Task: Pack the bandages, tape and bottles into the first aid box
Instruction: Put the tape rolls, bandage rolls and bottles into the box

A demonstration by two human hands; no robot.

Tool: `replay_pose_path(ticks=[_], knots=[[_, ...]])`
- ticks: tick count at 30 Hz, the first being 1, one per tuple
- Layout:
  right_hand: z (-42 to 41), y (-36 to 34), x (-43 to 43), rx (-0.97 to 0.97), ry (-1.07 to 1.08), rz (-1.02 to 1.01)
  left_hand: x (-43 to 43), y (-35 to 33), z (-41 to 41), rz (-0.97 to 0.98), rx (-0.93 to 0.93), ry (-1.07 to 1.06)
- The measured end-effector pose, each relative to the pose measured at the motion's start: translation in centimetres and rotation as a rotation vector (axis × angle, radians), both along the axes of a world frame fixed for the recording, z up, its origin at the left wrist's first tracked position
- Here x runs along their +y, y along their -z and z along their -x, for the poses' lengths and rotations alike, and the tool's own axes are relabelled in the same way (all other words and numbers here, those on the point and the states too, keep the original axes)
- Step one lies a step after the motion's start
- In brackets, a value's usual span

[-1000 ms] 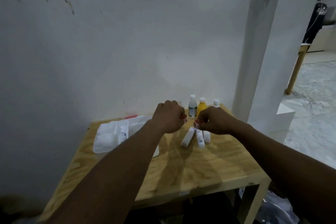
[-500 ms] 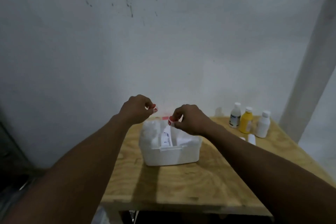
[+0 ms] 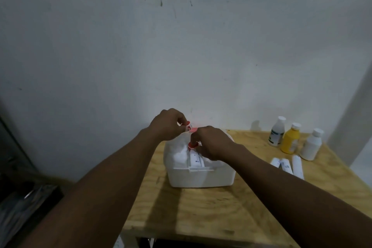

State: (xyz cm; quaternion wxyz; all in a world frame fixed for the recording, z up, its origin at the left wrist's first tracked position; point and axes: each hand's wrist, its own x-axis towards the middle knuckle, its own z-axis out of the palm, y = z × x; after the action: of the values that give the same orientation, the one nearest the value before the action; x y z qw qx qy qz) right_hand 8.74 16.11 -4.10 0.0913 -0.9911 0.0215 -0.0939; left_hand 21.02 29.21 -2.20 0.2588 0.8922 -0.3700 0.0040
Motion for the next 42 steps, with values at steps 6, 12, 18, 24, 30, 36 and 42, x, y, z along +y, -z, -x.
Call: replay_pose_path(ticks=[6, 12, 18, 24, 30, 36, 42], knots=[[0.0, -0.4, -0.1, 0.095, -0.031, 0.029, -1.3, 0.4, 0.4, -0.05, -0.001, 0.032], [1.5, -1.1, -1.1, 0.002, 0.034, -0.157, -1.9, 0.9, 0.9, -0.108, -0.014, 0.051], [2.7, -1.0, -2.4, -0.017, 0.076, -0.223, -2.9, 1.5, 1.6, -0.183, -0.06, 0.047], [2.9, -0.6, -2.8, -0.014, 0.079, -0.251, -2.9, 1.6, 1.5, -0.231, -0.071, 0.027], [2.9, -0.5, -2.9, -0.025, 0.074, -0.265, -2.7, 1.9, 1.5, -0.299, -0.132, -0.004], [3.3, -0.4, -2.9, -0.013, 0.071, -0.274, -3.2, 1.7, 2.1, -0.391, -0.203, -0.027], [4.0, -0.5, -3.0, -0.007, 0.075, -0.288, -3.9, 1.8, 3.0, -0.455, -0.219, -0.041]])
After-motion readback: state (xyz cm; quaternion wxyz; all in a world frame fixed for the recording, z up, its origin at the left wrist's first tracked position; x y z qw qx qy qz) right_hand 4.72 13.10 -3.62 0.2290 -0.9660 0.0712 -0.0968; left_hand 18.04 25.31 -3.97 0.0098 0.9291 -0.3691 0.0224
